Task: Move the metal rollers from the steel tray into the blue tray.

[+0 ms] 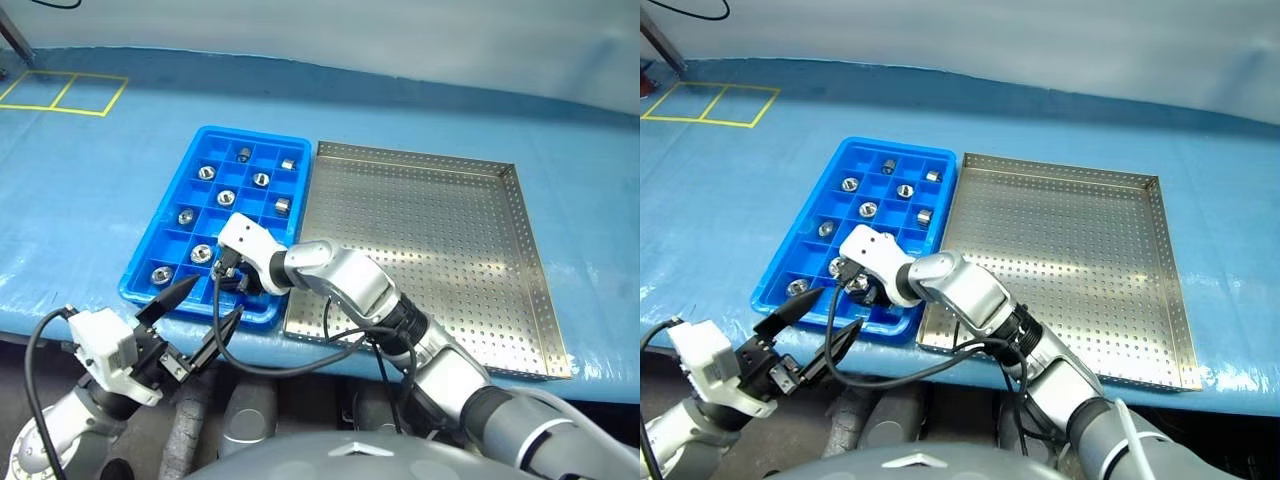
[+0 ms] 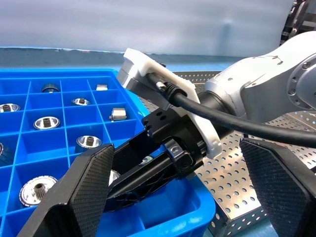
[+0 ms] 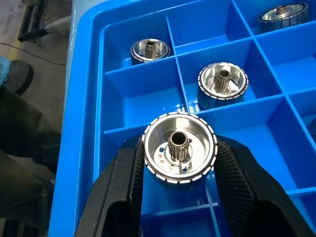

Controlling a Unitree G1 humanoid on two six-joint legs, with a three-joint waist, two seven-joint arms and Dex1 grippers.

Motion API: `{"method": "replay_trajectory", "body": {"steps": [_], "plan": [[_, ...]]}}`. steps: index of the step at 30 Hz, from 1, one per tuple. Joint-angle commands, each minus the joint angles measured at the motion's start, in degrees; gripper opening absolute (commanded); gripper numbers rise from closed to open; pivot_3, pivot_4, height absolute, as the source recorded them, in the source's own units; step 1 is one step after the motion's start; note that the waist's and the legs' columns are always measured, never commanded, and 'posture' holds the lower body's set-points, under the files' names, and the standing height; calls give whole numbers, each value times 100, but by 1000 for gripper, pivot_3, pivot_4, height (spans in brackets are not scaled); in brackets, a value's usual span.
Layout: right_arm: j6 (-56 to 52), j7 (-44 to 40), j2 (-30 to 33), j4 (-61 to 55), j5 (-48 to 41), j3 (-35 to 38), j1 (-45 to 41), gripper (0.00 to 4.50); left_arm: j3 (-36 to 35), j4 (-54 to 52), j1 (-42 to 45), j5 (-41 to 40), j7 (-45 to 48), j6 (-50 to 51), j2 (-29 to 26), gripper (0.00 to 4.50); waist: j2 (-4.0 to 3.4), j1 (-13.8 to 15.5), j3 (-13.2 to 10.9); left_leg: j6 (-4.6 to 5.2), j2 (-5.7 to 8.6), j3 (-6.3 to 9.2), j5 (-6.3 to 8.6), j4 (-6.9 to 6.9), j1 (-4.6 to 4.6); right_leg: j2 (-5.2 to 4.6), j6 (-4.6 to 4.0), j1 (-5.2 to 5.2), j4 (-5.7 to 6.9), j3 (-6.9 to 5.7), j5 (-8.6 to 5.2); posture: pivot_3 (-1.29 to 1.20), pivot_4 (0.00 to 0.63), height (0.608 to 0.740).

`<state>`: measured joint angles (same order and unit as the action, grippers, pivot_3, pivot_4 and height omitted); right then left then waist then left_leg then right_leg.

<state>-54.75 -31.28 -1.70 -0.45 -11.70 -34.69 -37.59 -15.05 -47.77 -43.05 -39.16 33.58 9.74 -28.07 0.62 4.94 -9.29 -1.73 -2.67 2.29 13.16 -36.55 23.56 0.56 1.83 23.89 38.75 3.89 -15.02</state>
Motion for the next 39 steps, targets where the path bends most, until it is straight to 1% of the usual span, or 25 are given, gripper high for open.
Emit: {"method": "replay_trajectory", "body": {"steps": [1, 7, 9, 10, 12, 13, 16, 21, 25, 29, 33, 37, 39], "plan": [[-13, -91, -41, -73, 1, -211, 118, 1718, 7, -289, -25, -71, -39, -2, 64, 4500, 0, -3, 0, 0, 0, 0, 0, 0, -1, 0, -1, -1, 0, 0, 0, 367, 150, 740], [-28, -157, -84, -140, -35, -316, 165, 1718, 27, -295, -49, -27, -57, 3, 115, 4500, 0, 4, 0, 0, -1, -1, 0, 0, -4, 0, -1, -2, 0, 0, -1, 381, 150, 740], [5, -182, -67, -160, -15, -334, 165, 2454, 23, -282, -59, -18, -52, -12, 131, 4500, 1, 5, 1, -1, -1, -1, 1, 0, -1, -1, -1, -1, -1, 0, -1, 381, 150, 740], [13, -184, -64, -159, -4, -336, 165, 2741, 21, -277, -60, -17, -50, -16, 135, 4500, 2, 3, 1, -2, 0, -1, 1, 0, -2, -2, -1, -2, -1, 1, -1, 381, 150, 740], [-12, -102, -99, -138, 37, -261, 169, 3213, 8, -237, -59, -20, -15, -40, 139, 4500, 2, -11, 1, -2, -1, -2, 1, 1, -3, -1, -1, -2, -2, 1, -1, 381, 150, 740], [26, -70, -95, -152, 53, -186, 161, 3342, 8, -204, -42, -19, 9, -51, 136, 4500, 2, -13, 1, -2, -3, -2, 1, 6, -6, 2, -2, -2, -2, 1, -2, 381, 150, 740], [73, -20, -63, -249, 32, 64, 128, 3342, 35, -145, 39, -22, 66, -48, 116, 4500, 2, 7, 1, -2, -6, 7, 1, 11, -7, 9, -10, 1, 2, -3, -6, 352, 150, 740], [-8, 31, 220, -802, -179, 809, 141, 3342, 175, -42, 414, -70, 181, 48, 31, 4500, 2, 33, 1, -4, 2, 10, 1, 4, 4, 3, -7, 0, -1, -3, -5, 312, 150, 740], [64, 363, 496, -1337, -149, 1475, 386, 3342, 398, 61, 946, -85, 253, 181, -32, 4500, 2, 10, 1, -4, 5, 9, 1, -5, 4, 0, -1, -6, -6, -3, -1, 264, 150, 740], [406, 904, 606, -2019, -20, 2100, 932, 3342, 740, 283, 1605, 112, 216, 331, -53, 4500, 3, -56, 2, -4, 5, 8, 1, -4, 4, 2, 3, -6, -5, -1, 2, 214, 150, 740], [968, 1197, 1039, -2770, 340, 2107, 1734, 3342, 1156, 674, 2355, 510, 22, 461, 47, 4500, 2, -114, 1, -5, 8, 12, 1, -5, 5, 2, 36, -8, -2, 1, 19, 165, 150, 740], [892, 1379, 1242, -3431, 304, 2332, 2492, 3342, 1433, 1054, 3078, 924, -209, 524, 179, 4500, 2, -251, 2, -5, 9, 11, 1, -12, 4, 1, 40, -13, -3, 6, 22, 114, 150, 740], [829, 1541, 1243, -3693, 302, 2526, 2837, 3342, 1597, 1208, 3437, 1069, -334, 650, 243, 4500, 0, -322, 2, -5, 7, 15, 1, -22, 5, 5, 42, -14, 0, 5, 23, 97, 150, 740]]}}
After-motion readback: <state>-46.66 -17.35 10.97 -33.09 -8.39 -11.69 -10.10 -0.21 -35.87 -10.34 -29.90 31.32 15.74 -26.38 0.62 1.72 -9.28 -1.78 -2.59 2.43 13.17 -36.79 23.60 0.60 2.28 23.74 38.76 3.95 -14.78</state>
